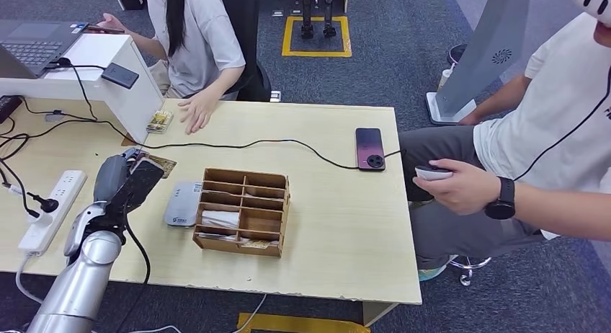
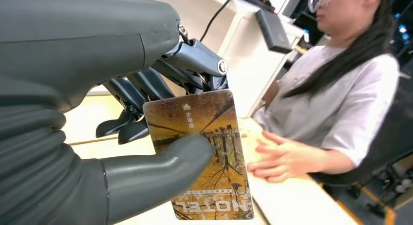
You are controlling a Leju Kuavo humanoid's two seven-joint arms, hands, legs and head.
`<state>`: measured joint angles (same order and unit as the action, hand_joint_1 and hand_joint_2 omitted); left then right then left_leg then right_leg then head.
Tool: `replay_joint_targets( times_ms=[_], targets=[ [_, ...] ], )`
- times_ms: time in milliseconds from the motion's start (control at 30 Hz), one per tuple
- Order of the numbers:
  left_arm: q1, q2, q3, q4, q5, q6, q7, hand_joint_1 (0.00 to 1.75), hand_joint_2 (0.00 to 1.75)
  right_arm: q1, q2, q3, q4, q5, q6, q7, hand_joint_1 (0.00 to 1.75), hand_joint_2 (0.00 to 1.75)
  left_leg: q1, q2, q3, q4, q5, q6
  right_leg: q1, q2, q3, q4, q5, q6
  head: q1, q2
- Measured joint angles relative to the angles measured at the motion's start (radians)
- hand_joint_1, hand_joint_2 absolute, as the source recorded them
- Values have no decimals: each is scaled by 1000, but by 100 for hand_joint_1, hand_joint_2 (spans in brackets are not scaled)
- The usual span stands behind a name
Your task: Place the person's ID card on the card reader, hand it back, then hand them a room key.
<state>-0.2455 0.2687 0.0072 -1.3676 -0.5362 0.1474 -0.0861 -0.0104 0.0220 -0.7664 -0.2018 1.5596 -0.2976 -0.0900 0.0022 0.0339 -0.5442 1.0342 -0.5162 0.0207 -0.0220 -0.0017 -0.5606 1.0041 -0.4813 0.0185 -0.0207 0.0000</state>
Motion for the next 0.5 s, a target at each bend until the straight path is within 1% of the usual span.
replay_joint_targets(
  times_ms=[233,500],
  targets=[
    [16,-16,0,47,-6,-7,21,175,175,0,2,0,0,12,-3,-1,0,0,0,0,0,0,0,0,0,0,0,0,0,0,0,0],
    [16,-17,0,48,-7,-7,21,175,175,0,2,0,0,12,-3,-2,0,0,0,0,0,0,0,0,0,0,0,0,0,0,0,0]
  ],
)
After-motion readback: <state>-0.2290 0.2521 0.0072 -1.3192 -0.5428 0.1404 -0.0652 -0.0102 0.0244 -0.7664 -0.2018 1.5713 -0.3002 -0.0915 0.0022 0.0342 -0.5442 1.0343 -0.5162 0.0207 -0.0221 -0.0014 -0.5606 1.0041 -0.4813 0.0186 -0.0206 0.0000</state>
